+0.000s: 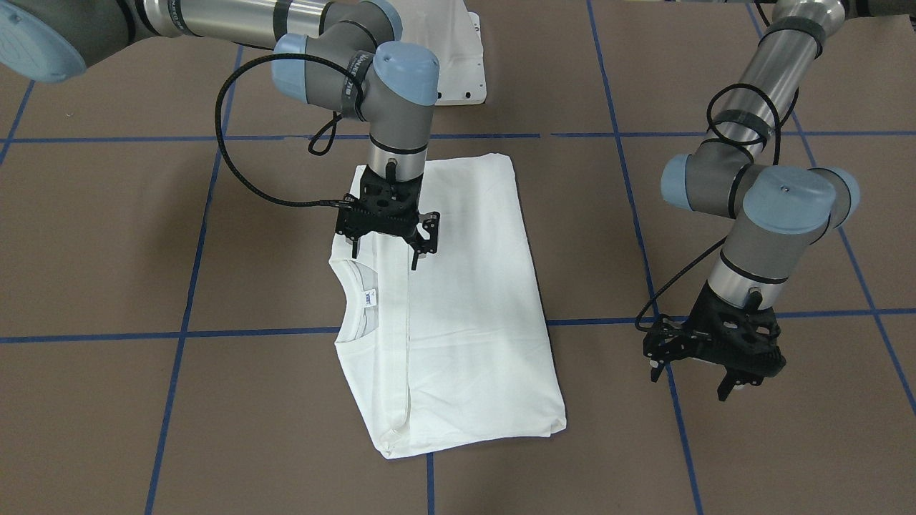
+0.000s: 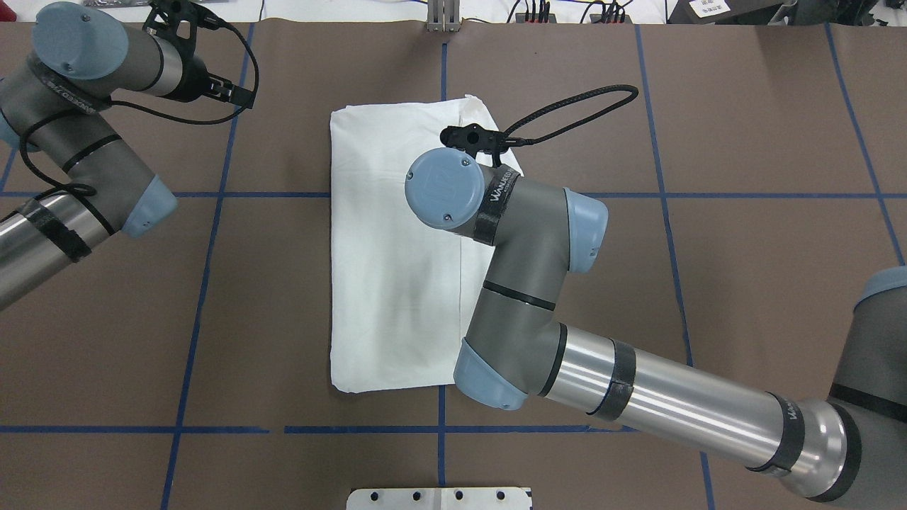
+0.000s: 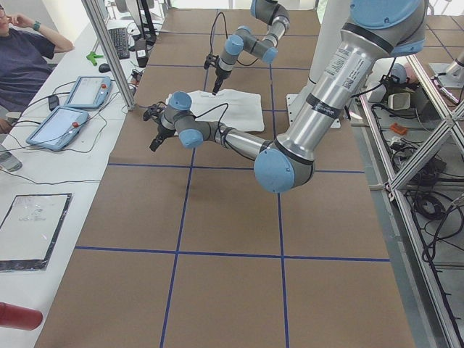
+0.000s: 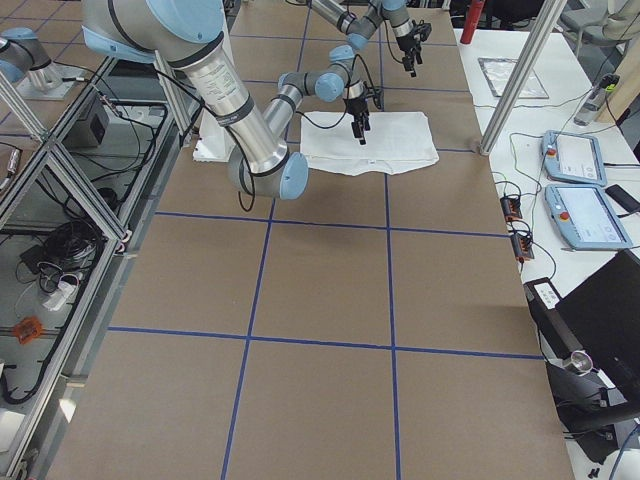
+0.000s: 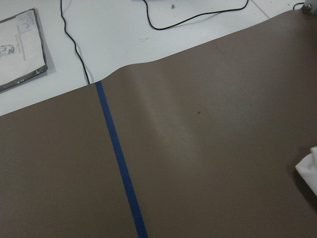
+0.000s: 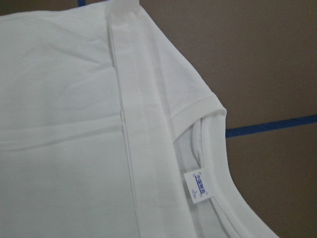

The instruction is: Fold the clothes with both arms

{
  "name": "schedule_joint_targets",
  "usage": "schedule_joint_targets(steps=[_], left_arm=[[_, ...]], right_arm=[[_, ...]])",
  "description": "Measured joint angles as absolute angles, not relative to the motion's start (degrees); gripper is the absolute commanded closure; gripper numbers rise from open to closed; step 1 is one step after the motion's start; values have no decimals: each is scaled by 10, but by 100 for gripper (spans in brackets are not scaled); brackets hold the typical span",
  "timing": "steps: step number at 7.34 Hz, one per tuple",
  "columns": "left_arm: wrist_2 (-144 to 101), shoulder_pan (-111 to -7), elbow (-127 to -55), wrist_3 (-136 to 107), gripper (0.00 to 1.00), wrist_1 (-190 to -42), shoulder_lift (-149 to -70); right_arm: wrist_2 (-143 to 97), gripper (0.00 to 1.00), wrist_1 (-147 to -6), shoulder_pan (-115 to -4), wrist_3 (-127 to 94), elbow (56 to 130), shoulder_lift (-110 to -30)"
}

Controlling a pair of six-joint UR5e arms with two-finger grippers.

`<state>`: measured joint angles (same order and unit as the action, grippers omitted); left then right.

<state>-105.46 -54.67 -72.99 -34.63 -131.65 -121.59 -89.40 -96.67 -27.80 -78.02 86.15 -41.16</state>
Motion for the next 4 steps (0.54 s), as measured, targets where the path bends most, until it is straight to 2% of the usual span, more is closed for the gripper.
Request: schedule_joint_targets(steps=[2, 4], left_arm=[[-1056, -546, -750, -346, 0, -1317, -1198], [-1056, -545, -769, -347, 0, -1317, -1180]], right_arm=[[-935, 1, -1001, -250, -718, 863, -410], [-936, 6, -1031, -203, -685, 874, -414]])
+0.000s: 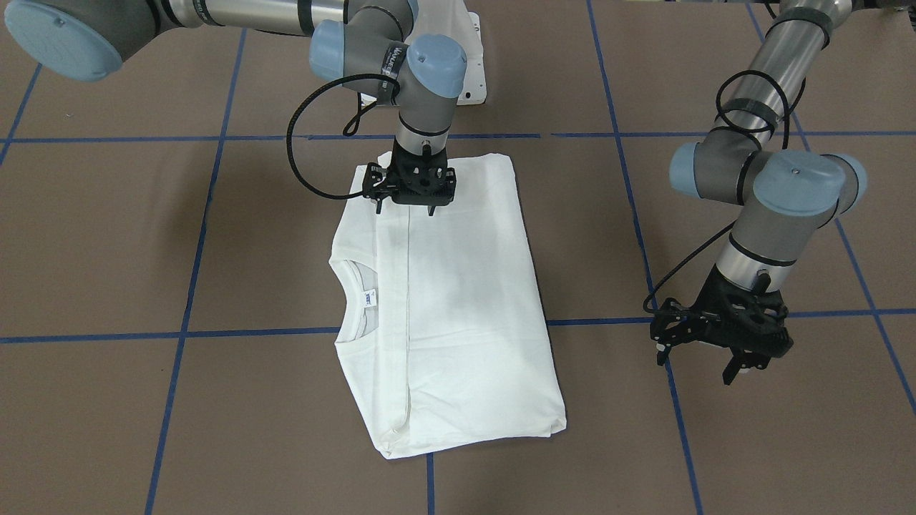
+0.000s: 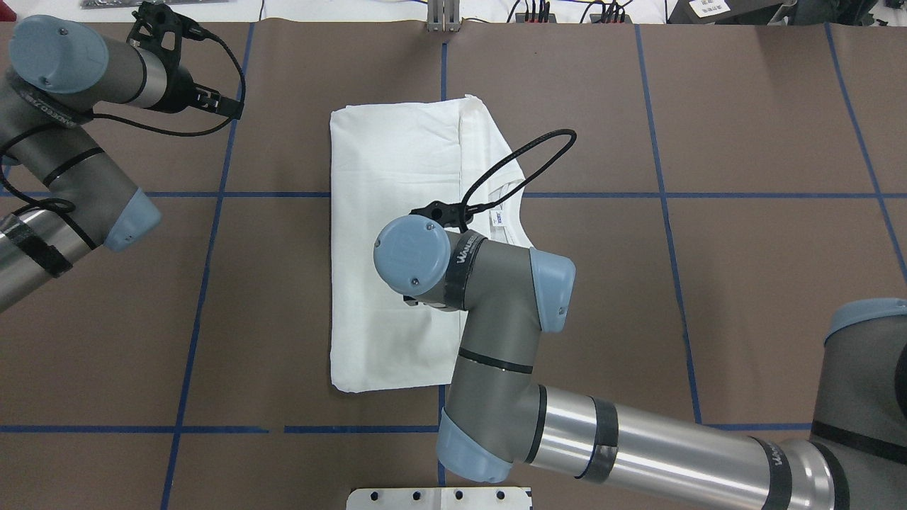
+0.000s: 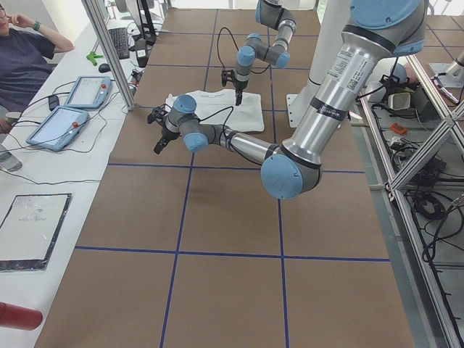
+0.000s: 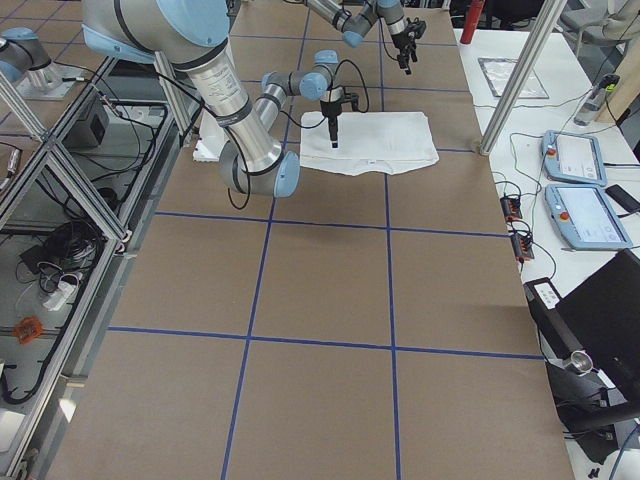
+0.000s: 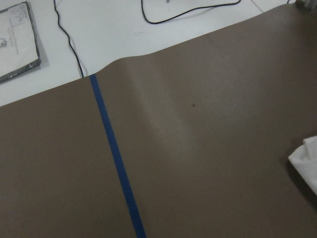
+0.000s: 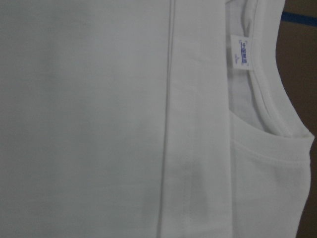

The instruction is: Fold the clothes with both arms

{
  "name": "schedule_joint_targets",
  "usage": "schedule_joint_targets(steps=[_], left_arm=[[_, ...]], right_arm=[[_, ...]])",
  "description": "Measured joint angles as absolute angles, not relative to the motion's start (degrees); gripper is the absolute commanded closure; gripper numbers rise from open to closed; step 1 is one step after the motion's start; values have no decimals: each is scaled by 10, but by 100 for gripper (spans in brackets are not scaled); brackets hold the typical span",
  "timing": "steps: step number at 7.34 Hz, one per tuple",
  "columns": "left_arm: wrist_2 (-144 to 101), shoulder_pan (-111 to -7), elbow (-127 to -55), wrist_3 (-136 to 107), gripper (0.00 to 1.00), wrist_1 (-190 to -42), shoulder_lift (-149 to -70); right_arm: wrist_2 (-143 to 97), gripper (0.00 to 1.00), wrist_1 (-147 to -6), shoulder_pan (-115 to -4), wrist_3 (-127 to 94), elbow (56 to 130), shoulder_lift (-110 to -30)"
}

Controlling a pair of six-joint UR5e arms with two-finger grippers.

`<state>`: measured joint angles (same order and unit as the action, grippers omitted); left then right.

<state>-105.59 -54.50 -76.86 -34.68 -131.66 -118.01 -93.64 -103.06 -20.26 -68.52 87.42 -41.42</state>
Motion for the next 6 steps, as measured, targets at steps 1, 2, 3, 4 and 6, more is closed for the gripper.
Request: schedule_joint_targets(steps=[1, 2, 3, 4, 6], left_arm=[[-1056, -545, -771, -347, 0, -1317, -1177], [-1055, -545, -772, -348, 0, -1317, -1176], [-1055, -545, -772, -348, 0, -1317, -1176], [-1055, -545, -773, -348, 0, -1317, -1176], [-1055, -545, -773, -348, 0, -1317, -1176]], right_arm=[[-930, 8, -1039, -185, -664, 878, -418], [-921, 10, -1047, -173, -640, 882, -425], [-912, 11, -1055, -166, -613, 890, -432], [-908, 13, -1067, -160, -589, 910, -445], [-902, 26, -1087, -151, -572, 948, -470]])
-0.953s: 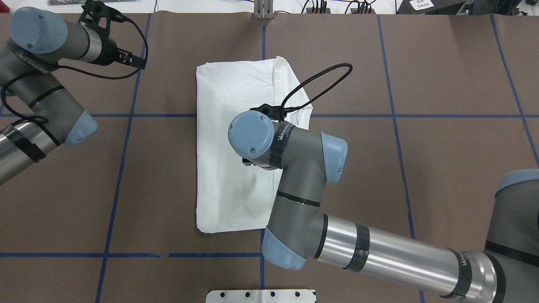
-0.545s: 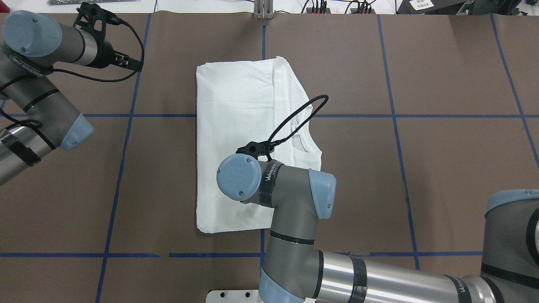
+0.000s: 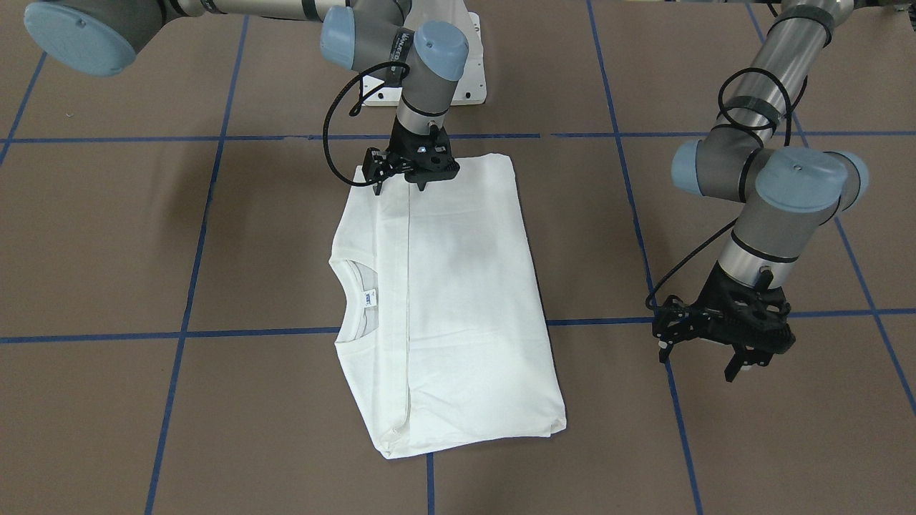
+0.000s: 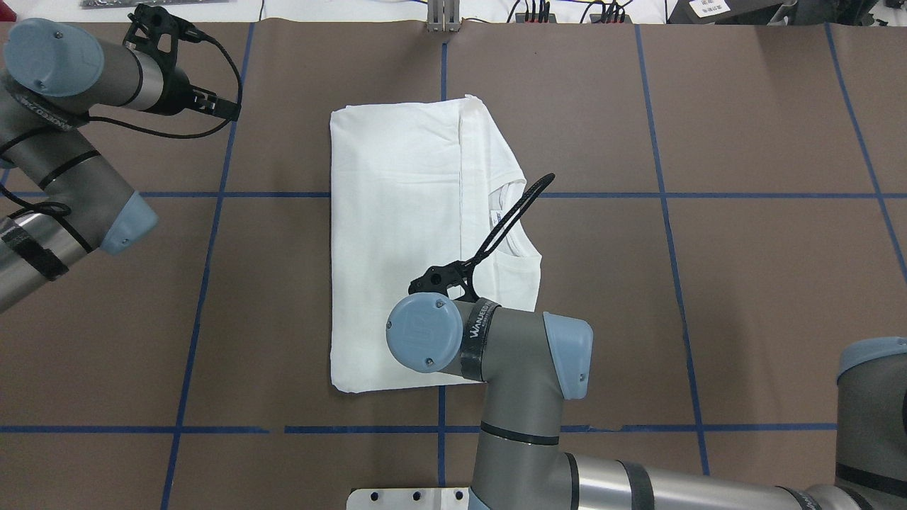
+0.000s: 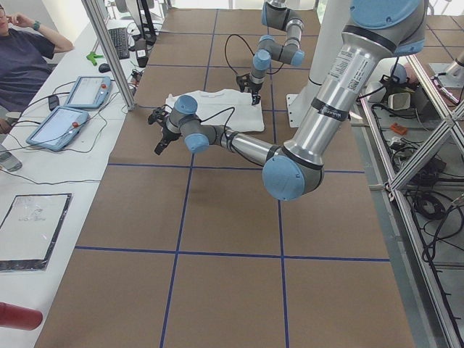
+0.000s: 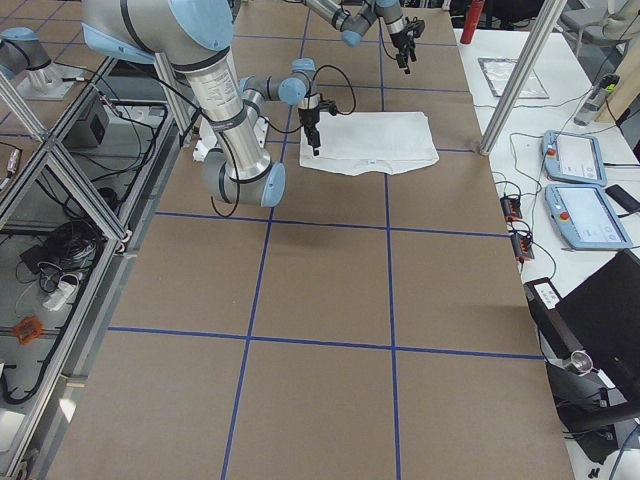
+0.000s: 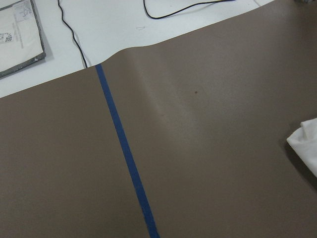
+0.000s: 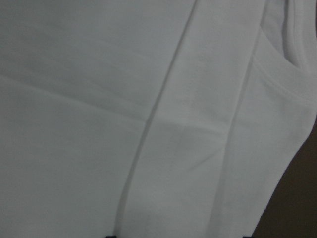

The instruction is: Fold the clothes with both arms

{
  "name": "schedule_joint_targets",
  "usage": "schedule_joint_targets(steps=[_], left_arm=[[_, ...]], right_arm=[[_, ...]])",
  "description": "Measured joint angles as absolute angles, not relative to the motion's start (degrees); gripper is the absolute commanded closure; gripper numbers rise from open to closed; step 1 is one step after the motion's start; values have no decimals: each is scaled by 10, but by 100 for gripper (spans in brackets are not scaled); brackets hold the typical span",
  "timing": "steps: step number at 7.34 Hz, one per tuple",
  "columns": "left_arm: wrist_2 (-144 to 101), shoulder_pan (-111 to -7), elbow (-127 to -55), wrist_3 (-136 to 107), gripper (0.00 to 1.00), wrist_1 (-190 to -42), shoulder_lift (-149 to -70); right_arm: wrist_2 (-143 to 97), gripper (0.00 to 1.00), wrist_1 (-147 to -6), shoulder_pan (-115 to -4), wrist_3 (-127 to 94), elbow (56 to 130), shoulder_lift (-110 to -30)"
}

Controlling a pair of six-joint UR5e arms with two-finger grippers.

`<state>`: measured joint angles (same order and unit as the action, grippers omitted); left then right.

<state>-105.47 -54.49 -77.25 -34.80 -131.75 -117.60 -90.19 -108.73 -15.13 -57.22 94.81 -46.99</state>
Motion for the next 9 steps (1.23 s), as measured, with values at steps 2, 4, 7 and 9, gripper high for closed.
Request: schedule_joint_targets(steps=[2, 4, 7, 9], left_arm=[[-1055, -545, -773, -348, 0, -1317, -1176], [-1055, -544, -774, -359, 0, -1318, -1176], [-1055, -539, -775, -376, 0, -1318, -1177], [-1055, -537, -776, -378, 0, -1318, -1177]], right_arm=[[-894, 46, -1096, -147, -567, 958, -481], [-892, 45, -1099, -160, -533, 985, -515], [-891, 21, -1104, -182, -484, 1077, -611], [-890, 16, -1102, -186, -483, 1087, -624]])
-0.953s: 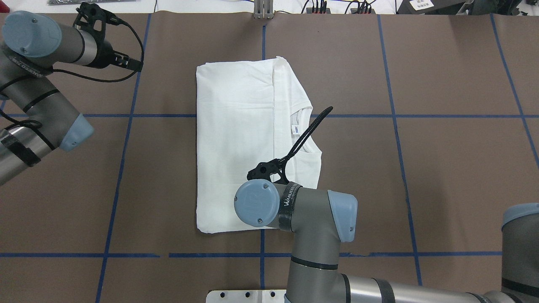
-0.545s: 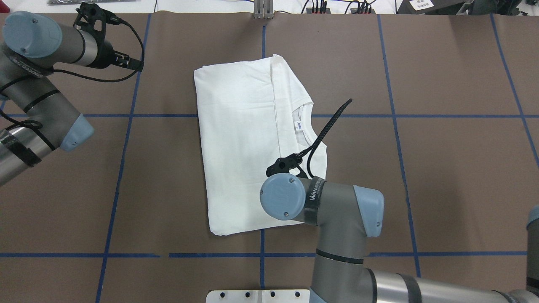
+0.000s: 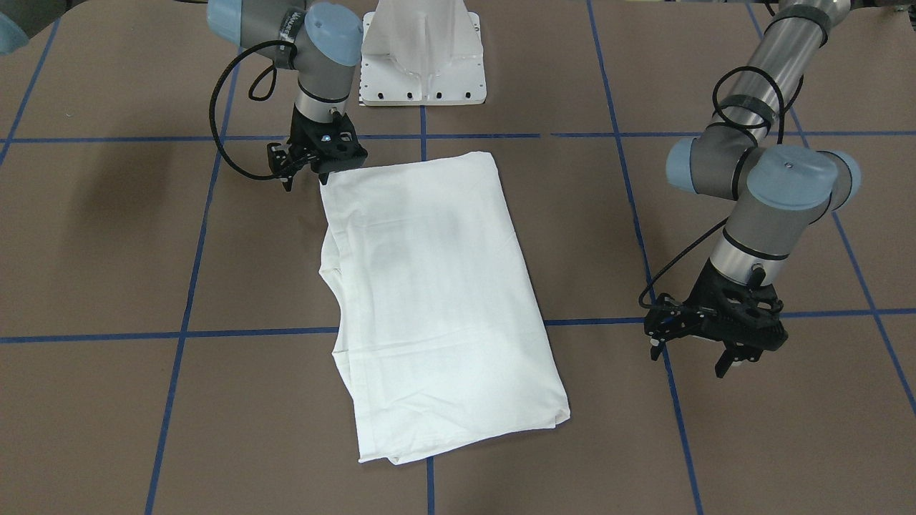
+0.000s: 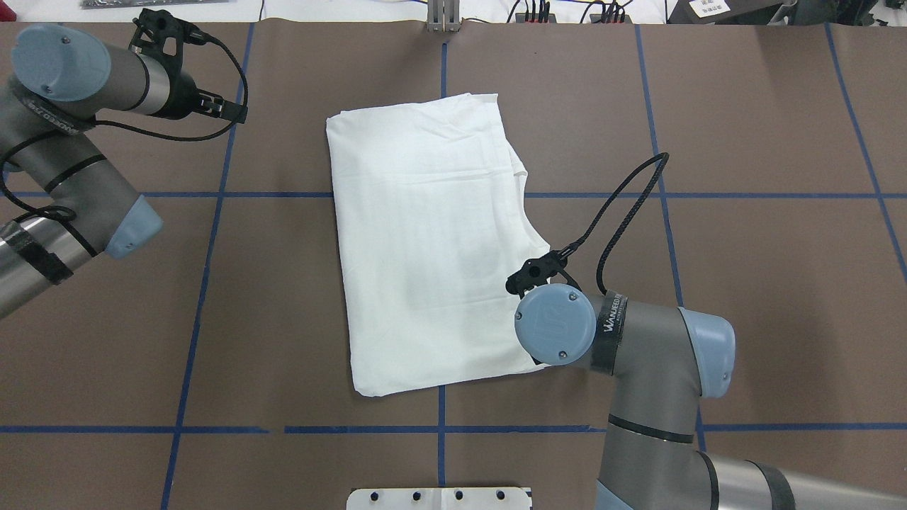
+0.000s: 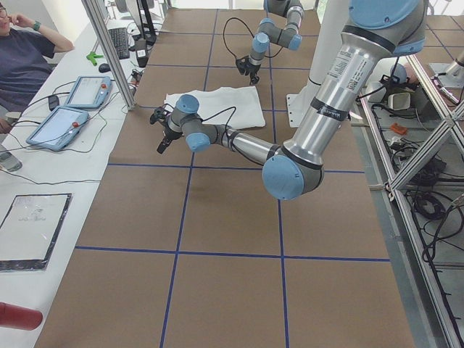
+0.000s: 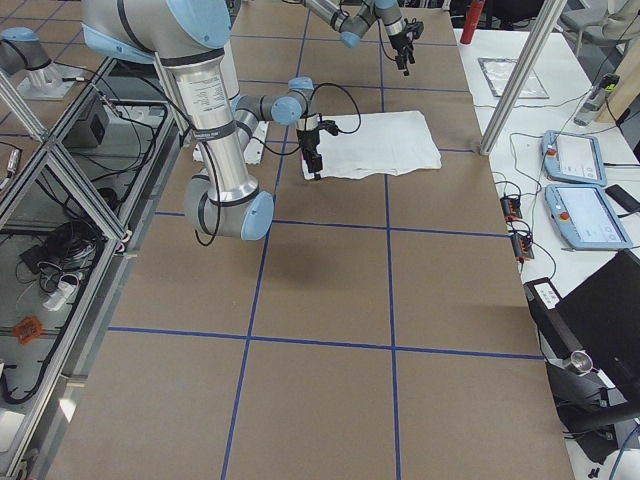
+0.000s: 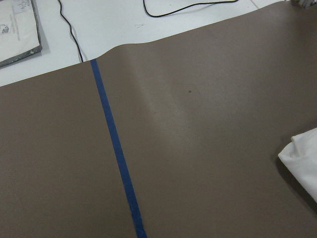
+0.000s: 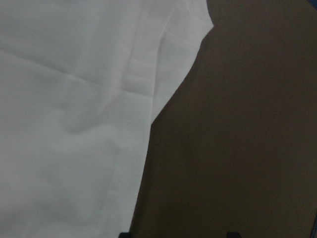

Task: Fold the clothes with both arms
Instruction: 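Move both grippers to the shirt edge nearest the robot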

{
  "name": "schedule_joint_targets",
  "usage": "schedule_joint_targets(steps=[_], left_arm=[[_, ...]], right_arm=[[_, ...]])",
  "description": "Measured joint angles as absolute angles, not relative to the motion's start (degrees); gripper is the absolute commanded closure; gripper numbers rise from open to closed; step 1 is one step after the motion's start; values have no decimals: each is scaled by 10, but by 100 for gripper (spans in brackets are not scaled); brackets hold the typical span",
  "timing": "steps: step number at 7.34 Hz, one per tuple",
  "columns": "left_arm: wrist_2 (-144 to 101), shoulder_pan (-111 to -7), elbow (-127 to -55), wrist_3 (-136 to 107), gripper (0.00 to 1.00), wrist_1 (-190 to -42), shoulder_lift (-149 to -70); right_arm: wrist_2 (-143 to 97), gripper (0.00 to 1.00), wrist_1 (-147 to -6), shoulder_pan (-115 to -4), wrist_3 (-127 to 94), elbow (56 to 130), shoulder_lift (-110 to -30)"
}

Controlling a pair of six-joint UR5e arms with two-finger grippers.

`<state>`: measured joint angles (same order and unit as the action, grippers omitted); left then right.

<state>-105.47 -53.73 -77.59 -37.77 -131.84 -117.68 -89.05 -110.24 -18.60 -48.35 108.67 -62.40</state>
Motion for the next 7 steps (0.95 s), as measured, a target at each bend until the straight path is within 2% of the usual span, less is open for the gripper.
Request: schedule_joint_targets(steps=[2, 5, 7], left_arm=[[-1058, -537, -780, -380, 0, -1318, -1177], [-1086, -515, -833, -439, 0, -1312, -1165], [-1088, -465, -922, -519, 0, -1307, -1118]], right_arm=[[-893, 1, -1068, -205, -499, 1087, -619], [-901, 0, -958, -235, -596, 1112, -625], [-906, 0, -894, -238, -655, 1160, -666]])
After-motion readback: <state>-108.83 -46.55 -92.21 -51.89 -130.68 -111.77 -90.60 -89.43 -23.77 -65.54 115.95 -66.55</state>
